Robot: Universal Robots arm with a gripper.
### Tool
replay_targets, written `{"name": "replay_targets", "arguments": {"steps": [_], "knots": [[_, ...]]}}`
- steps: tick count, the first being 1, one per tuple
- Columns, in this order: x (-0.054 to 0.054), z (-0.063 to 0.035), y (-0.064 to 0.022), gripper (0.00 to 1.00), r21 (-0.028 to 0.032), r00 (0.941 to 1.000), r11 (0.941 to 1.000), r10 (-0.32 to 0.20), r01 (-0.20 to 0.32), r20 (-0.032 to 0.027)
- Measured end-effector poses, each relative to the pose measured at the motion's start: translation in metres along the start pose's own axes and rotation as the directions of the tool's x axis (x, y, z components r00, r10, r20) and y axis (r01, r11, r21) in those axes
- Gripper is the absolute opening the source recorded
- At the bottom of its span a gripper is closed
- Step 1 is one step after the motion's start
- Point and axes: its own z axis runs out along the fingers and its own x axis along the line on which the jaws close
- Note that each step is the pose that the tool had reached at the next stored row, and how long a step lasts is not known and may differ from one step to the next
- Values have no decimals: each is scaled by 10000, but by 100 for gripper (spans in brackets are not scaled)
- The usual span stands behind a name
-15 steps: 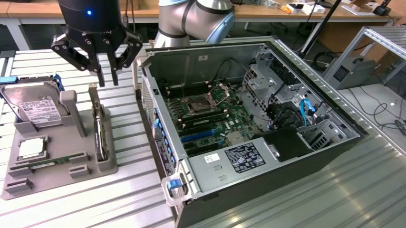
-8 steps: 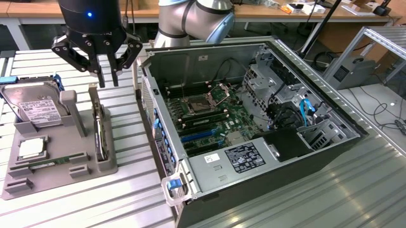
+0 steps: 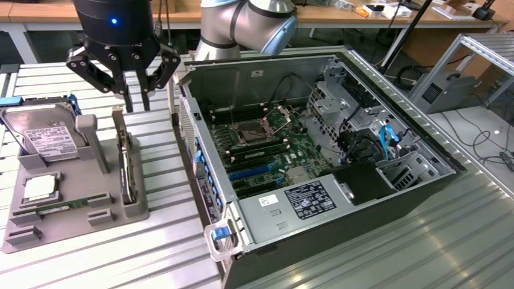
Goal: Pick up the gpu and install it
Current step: 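Pick up the gpu and move the gpu toward the slot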
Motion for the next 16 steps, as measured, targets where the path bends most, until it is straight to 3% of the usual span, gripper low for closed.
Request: {"name": "replay_targets", "arguments": {"steps": [16], "knots": [[1, 41, -2, 30, 0, 10000, 10000, 0, 0, 0]]}}
